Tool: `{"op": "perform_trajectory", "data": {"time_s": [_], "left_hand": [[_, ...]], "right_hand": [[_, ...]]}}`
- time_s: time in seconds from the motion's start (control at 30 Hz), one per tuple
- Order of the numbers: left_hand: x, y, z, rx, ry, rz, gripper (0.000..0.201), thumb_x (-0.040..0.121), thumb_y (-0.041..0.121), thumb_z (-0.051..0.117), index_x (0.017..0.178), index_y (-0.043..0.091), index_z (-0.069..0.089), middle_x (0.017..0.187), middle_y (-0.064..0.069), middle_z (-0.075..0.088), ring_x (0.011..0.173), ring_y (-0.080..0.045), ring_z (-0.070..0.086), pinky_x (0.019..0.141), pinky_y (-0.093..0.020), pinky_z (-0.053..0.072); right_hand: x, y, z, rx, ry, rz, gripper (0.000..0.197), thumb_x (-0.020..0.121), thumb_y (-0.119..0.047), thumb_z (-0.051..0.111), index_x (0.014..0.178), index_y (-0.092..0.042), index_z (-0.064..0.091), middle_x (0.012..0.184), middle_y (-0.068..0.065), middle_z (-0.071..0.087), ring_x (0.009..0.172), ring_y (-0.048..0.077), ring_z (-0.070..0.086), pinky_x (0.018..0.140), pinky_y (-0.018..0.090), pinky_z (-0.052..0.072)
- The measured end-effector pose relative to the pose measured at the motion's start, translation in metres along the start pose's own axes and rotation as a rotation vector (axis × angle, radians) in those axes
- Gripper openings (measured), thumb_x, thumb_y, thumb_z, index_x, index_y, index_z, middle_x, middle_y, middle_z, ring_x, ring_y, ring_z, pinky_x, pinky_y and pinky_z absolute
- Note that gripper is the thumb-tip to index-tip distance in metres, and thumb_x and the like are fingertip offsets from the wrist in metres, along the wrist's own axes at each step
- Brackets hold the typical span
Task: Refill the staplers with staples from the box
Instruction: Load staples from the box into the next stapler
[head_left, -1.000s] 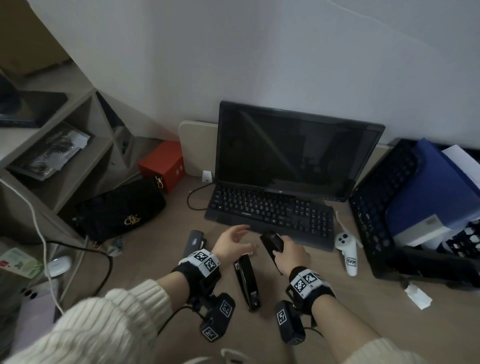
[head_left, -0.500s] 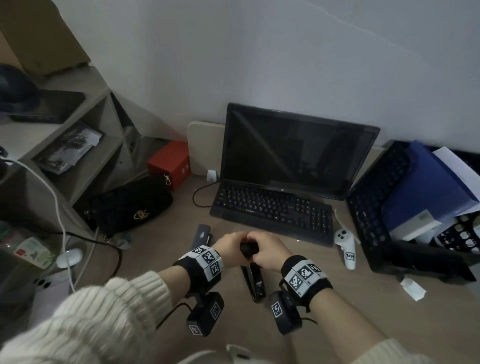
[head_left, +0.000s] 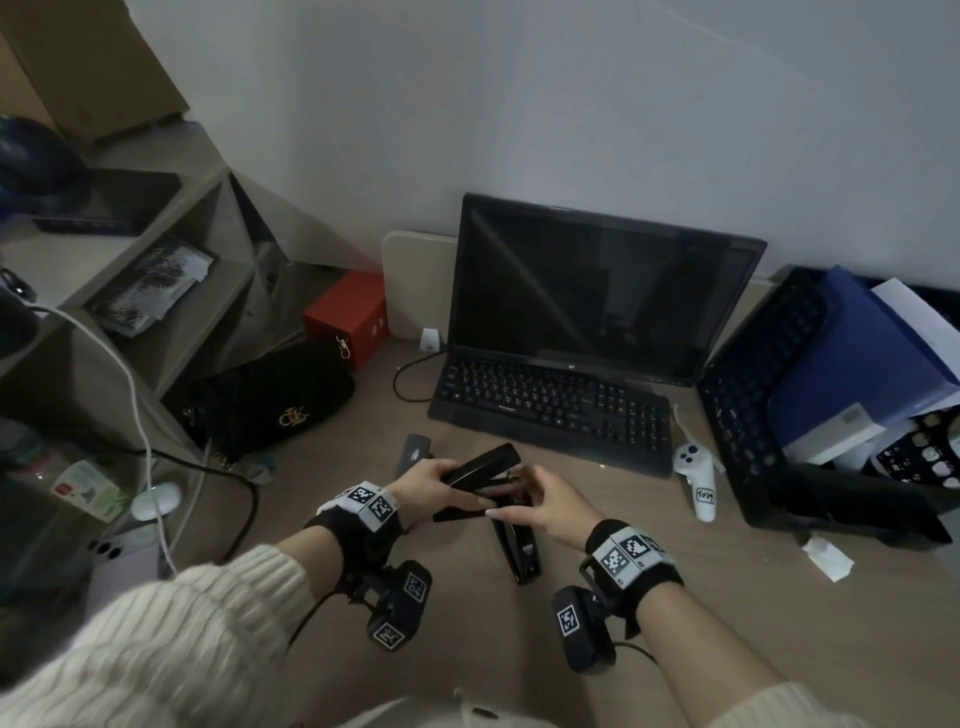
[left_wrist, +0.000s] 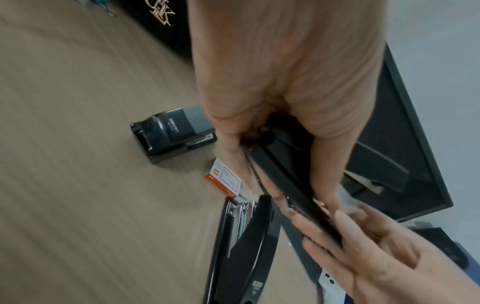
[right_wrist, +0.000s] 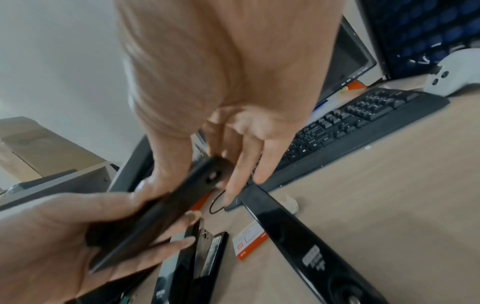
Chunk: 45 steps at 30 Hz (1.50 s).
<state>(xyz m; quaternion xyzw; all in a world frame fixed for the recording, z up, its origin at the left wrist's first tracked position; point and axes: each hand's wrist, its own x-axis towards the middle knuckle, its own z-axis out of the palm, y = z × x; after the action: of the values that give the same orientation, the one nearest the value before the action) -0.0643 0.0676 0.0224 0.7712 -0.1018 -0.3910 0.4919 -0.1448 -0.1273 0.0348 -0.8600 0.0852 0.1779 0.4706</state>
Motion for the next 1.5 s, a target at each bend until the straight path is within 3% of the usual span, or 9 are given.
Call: {"op": "perform_trajectory", "data": {"time_s": [0.1,0.23,0.4,0.7,0.83,1.1,1.2,1.4,1.5], "left_hand": [[-0.006,-0.002,0.007,-0.051,-0.029,0.045,0.031,0.079,0.011,0.081,0.108,0.014,0.070,0.080,0.006,0.070,0.061,0.003,0.066,0.055,-0.011,0.047],[-0.010,-0.007,0.018,-0.027,0.059,0.113,0.030,0.073,0.029,0.087,0.097,0.018,0.074,0.085,0.003,0.075,0.076,-0.005,0.070,0.068,-0.019,0.053],[-0.010,-0.009,0.026,0.183,0.075,0.285,0.020,0.071,0.036,0.087,0.085,0.030,0.073,0.084,0.008,0.074,0.076,-0.002,0.067,0.073,-0.018,0.054],[-0.012,-0.024,0.010,0.257,0.150,0.258,0.012,0.088,0.025,0.071,0.090,0.036,0.070,0.098,0.012,0.071,0.093,-0.008,0.067,0.091,-0.029,0.055],[-0.013,-0.033,-0.001,0.410,0.104,0.161,0.022,0.095,0.030,0.061,0.115,0.025,0.067,0.114,0.011,0.066,0.105,-0.006,0.061,0.092,-0.021,0.047],[-0.020,-0.054,-0.016,0.411,-0.010,-0.071,0.012,0.097,0.026,0.060,0.108,0.023,0.064,0.109,-0.002,0.068,0.078,-0.016,0.075,0.072,-0.031,0.063],[-0.020,-0.061,-0.022,0.292,0.046,-0.131,0.020,0.095,0.018,0.064,0.114,0.013,0.063,0.109,-0.007,0.067,0.070,-0.014,0.073,0.065,-0.024,0.061],[-0.017,-0.081,-0.030,0.286,0.052,-0.189,0.022,0.091,0.018,0.067,0.112,0.013,0.070,0.100,-0.007,0.075,0.085,-0.019,0.075,0.086,-0.036,0.060],[-0.021,-0.090,-0.029,0.202,0.042,-0.199,0.022,0.092,0.011,0.066,0.114,0.007,0.070,0.106,-0.011,0.073,0.080,-0.017,0.072,0.076,-0.026,0.061]], "right_hand": [[-0.004,0.003,0.008,0.045,-0.023,-0.036,0.044,0.072,-0.033,0.080,0.111,-0.022,0.065,0.104,-0.006,0.072,0.101,0.005,0.065,0.100,0.037,0.049],[-0.007,0.003,0.012,0.082,-0.017,-0.018,0.039,0.066,-0.030,0.084,0.101,-0.021,0.070,0.095,-0.004,0.074,0.095,0.008,0.068,0.094,0.035,0.053],[-0.013,-0.001,0.028,-0.223,-0.045,0.033,0.020,0.067,-0.033,0.083,0.074,-0.027,0.066,0.079,-0.006,0.068,0.082,0.015,0.065,0.073,0.030,0.051],[-0.019,0.013,0.038,-0.211,0.018,0.069,0.022,0.069,-0.033,0.082,0.084,-0.020,0.073,0.079,-0.002,0.070,0.073,0.013,0.065,0.071,0.031,0.055],[-0.019,0.019,0.041,-0.224,0.020,0.067,0.021,0.071,-0.033,0.080,0.087,-0.020,0.073,0.078,-0.005,0.068,0.068,0.007,0.061,0.062,0.021,0.050],[-0.015,0.029,0.063,-0.306,0.014,0.060,0.023,0.075,-0.033,0.077,0.090,-0.018,0.070,0.091,0.000,0.067,0.082,0.016,0.064,0.078,0.035,0.054],[-0.015,0.033,0.065,-0.286,0.054,0.023,0.021,0.076,-0.032,0.076,0.091,-0.019,0.070,0.090,-0.006,0.064,0.083,0.012,0.060,0.076,0.024,0.050],[-0.022,0.044,0.064,-0.280,0.074,0.008,0.027,0.075,-0.031,0.077,0.100,-0.025,0.067,0.099,-0.008,0.062,0.090,0.012,0.058,0.084,0.026,0.048],[-0.031,0.051,0.061,-0.376,0.065,0.059,0.036,0.074,-0.038,0.076,0.108,-0.034,0.063,0.107,-0.016,0.061,0.097,0.010,0.059,0.085,0.028,0.048]]}}
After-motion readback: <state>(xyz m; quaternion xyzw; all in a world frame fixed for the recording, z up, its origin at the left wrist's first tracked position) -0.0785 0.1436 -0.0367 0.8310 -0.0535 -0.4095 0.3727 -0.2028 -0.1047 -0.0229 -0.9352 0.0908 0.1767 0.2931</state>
